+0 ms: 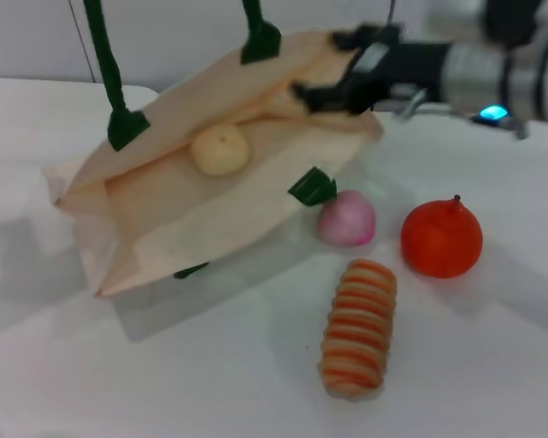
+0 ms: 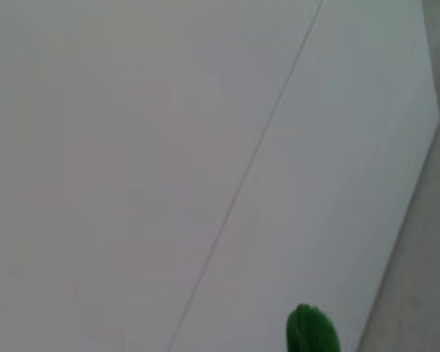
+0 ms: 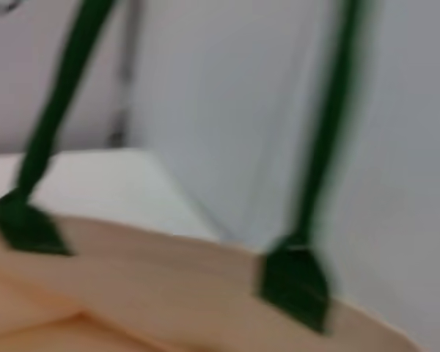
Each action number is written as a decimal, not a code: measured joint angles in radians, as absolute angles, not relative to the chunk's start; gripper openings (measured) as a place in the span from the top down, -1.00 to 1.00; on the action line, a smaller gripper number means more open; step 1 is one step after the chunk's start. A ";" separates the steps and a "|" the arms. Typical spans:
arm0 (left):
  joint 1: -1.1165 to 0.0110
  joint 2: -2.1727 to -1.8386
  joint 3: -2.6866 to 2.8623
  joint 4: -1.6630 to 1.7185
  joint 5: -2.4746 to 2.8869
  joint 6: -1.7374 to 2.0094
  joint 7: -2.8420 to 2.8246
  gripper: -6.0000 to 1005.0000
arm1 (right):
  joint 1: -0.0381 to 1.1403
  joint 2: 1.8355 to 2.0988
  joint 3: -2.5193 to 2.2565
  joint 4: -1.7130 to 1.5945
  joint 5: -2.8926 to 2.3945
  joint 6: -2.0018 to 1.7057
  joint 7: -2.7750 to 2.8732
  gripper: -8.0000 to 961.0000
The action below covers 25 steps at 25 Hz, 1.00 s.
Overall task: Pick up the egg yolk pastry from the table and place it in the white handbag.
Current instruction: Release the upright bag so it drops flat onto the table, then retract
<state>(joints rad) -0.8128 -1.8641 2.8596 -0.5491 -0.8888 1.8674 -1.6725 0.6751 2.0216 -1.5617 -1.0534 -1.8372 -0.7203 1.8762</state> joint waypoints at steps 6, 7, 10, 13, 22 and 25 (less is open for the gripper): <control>-0.784 -1.877 2.860 -0.547 -0.956 1.840 -1.652 0.70 | 0.562 2.023 -1.399 -1.162 -1.823 -0.713 1.874 -0.86; -0.782 -1.877 2.859 -0.546 -0.957 1.836 -1.650 0.69 | 0.551 2.024 -1.382 -1.172 -1.817 -0.712 1.873 -0.86; -0.770 -1.880 2.856 -0.544 -0.966 1.809 -1.630 0.59 | 0.527 2.026 -1.345 -1.183 -1.771 -0.710 1.854 -0.86; -0.756 -1.893 2.857 -0.539 -0.998 1.795 -1.582 0.33 | 0.481 2.029 -1.312 -1.176 -1.614 -0.710 1.720 -0.86; -0.725 -1.985 2.853 -0.527 -1.032 1.620 -1.261 -0.47 | 0.430 2.031 -1.296 -0.922 -0.924 -0.832 1.036 -0.86; -0.718 -2.023 2.851 -0.514 -1.074 1.546 -1.140 -0.52 | 0.444 2.031 -1.294 -0.764 -0.686 -0.928 0.769 -0.86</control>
